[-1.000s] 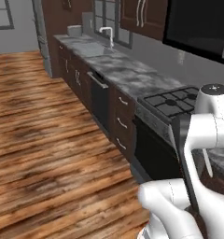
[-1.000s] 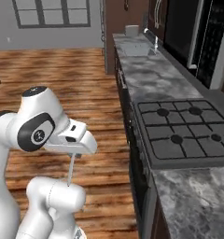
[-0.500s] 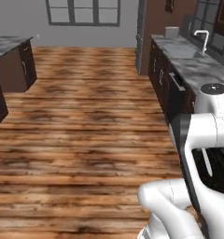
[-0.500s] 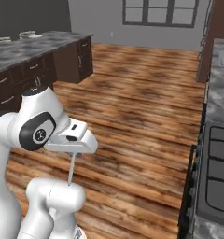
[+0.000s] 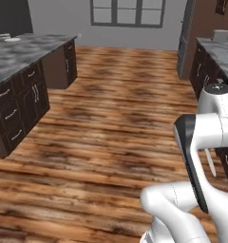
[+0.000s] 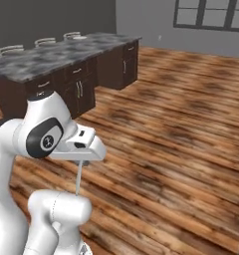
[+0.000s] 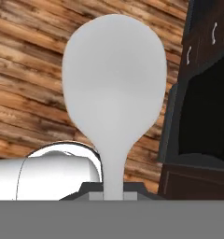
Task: Take the fork and place it on the left side of the plate. Then take the spoon and place it on the right side of the plate. Make sure they're directly next to the plate.
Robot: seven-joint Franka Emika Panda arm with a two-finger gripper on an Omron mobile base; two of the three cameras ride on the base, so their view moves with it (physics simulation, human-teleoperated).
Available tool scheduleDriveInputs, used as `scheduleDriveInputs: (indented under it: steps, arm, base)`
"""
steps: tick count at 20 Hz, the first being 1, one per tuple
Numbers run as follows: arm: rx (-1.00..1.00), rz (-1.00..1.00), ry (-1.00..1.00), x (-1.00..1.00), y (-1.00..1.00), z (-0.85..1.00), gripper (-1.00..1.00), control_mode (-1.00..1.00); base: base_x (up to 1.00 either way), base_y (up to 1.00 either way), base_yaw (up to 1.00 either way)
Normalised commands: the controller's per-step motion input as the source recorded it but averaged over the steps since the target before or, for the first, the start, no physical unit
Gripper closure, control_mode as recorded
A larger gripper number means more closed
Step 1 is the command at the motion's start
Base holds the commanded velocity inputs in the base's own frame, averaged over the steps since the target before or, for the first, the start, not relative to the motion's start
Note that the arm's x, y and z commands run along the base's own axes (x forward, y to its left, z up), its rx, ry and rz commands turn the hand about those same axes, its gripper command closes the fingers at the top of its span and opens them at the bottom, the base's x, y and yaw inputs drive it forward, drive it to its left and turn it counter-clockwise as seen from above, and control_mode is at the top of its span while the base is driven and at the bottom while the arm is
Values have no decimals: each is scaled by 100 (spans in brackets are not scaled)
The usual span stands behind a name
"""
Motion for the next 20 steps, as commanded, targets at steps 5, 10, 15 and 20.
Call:
scheduleDriveInputs:
  steps: [5, 10, 15, 20]
  arm:
    - [0, 0, 0, 0, 0, 0, 100, 100]
    - [0, 0, 0, 0, 0, 0, 100, 100]
    - [0, 0, 0, 0, 0, 0, 100, 100]
    - [0, 0, 0, 0, 0, 0, 100, 100]
  base:
    - [78, 91, 5]
    - [96, 94, 0]
    - [100, 99, -9]
    - [100, 100, -19]
